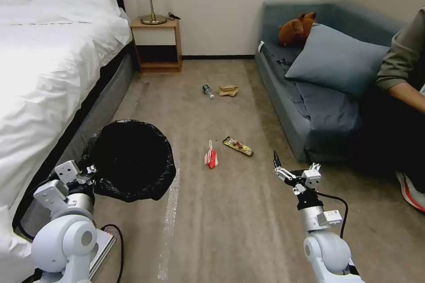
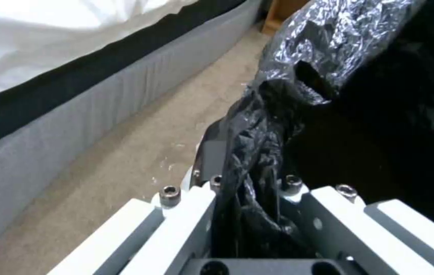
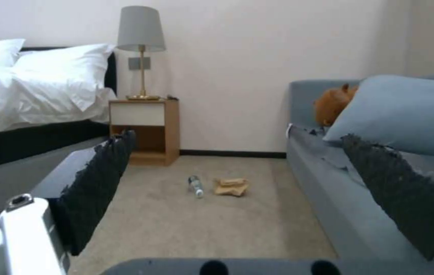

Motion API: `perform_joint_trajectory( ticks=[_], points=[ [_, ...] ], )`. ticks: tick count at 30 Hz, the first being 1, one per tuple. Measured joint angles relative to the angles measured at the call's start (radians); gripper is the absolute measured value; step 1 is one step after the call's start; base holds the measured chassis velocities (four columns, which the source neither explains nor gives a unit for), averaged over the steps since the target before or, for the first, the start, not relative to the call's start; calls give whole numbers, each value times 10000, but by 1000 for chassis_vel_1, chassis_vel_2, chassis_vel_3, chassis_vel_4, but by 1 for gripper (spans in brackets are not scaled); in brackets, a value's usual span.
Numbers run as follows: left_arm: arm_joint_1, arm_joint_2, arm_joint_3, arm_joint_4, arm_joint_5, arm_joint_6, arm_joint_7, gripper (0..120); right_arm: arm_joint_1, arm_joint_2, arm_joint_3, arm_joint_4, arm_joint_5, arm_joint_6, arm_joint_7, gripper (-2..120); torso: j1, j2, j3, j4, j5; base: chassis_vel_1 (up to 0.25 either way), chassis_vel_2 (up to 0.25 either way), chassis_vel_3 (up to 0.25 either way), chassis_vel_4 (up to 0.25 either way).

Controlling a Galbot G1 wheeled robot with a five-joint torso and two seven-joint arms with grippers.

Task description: Pick up the trash bin, then pick up the garbage on the floor and place it into the trash bin.

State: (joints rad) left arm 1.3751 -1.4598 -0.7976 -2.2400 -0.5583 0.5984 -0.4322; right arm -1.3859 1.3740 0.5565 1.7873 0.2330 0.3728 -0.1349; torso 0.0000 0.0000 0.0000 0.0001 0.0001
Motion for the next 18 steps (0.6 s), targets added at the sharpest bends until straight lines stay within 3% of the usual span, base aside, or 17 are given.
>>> perform_joint_trajectory(
  ticks=[18],
  points=[
    [96,-51,-46,-26,-4,-22,-1,3,4,-33,-44,-19,-40,10,-33,100,0,0,0,0,-1,-98,92,96,-96]
  ],
)
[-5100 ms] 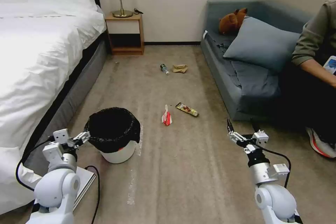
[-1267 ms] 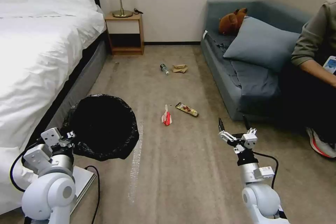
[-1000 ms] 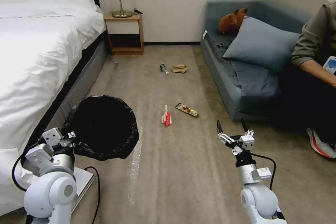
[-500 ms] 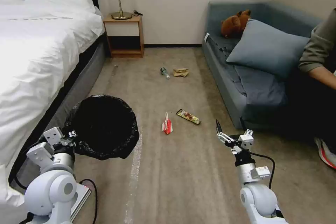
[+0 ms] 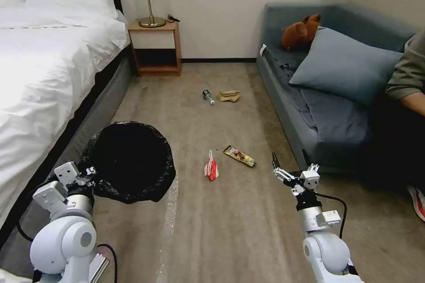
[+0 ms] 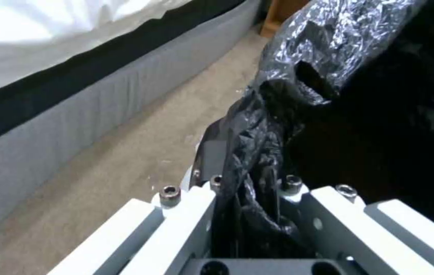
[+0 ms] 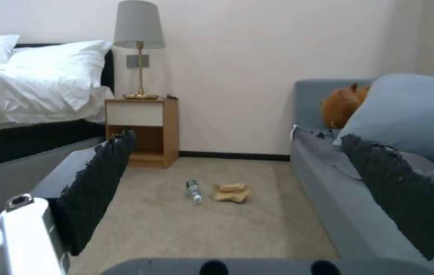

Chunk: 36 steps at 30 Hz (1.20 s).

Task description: Pick up the trash bin, then pick up the garbage on the floor and place it into the trash bin.

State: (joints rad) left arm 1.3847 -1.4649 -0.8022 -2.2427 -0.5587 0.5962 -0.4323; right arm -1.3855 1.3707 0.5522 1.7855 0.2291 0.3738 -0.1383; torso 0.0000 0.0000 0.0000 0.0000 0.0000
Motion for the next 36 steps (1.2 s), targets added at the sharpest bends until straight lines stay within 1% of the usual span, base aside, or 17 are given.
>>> perform_joint_trajectory(
  ticks=[15,36],
  points=[
    [38,-11,-70,6,-29,-52,41,3,-53,-13,-64,12,-155,12,-112,100,0,1,0,-1,0,-92,85,87,-92],
    [119,-19,-6,104,35,-186,150,3,-182,-3,-411,-274,-632,191,-212,100,0,0,0,0,-1,-85,80,75,-79]
  ],
)
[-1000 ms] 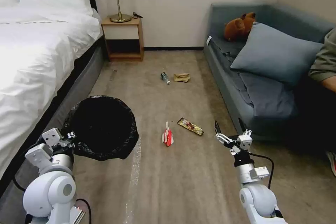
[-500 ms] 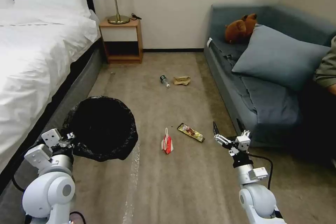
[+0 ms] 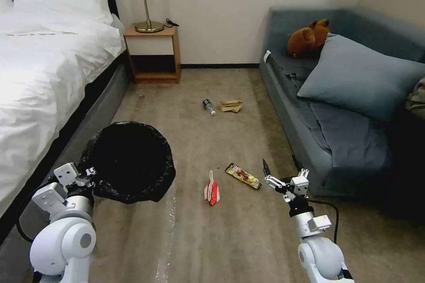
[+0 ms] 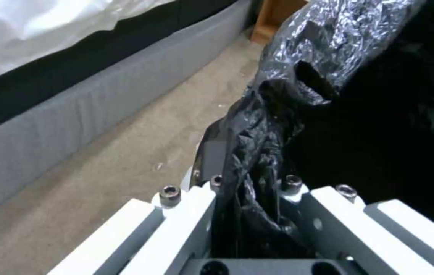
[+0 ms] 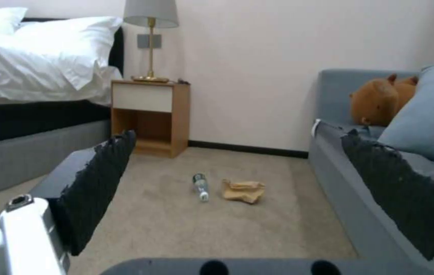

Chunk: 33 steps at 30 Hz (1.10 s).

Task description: Pick up the trash bin, then pick up the garbage on the floor and place it into the trash bin.

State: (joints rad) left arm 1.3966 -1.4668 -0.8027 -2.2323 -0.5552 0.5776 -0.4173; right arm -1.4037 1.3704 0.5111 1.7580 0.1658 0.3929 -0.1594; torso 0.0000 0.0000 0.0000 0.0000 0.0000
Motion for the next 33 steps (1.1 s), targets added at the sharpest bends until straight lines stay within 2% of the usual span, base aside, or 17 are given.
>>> perform_joint_trajectory(
  ticks=[33],
  points=[
    [80,-80,-109,239,63,-289,222,3,195,-142,-352,-307,-97,-44,-70,100,0,0,0,0,0,-70,71,73,-68]
  ],
)
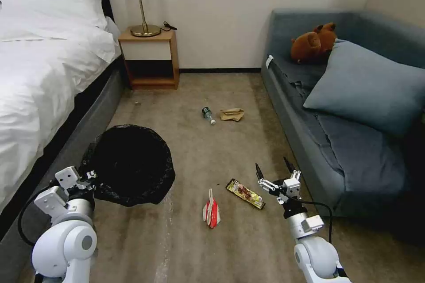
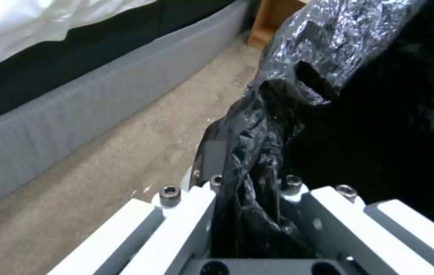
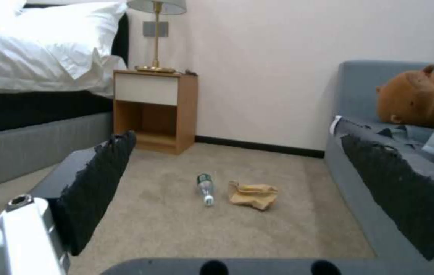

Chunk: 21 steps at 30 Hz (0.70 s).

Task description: Pick up the trash bin, then pick up the garbage on the floor and place it into the trash bin.

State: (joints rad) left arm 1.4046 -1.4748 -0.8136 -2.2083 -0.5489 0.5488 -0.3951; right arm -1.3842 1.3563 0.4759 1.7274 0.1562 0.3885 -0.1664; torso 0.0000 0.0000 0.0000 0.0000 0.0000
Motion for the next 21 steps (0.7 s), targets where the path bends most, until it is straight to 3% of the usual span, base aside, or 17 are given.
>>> perform_joint_trajectory(
  ticks=[21],
  points=[
    [-22,-90,-30,164,44,-45,9,3,477,-157,-378,-494,23,-53,234,100,0,0,0,-1,1,-32,35,37,-38]
  ],
)
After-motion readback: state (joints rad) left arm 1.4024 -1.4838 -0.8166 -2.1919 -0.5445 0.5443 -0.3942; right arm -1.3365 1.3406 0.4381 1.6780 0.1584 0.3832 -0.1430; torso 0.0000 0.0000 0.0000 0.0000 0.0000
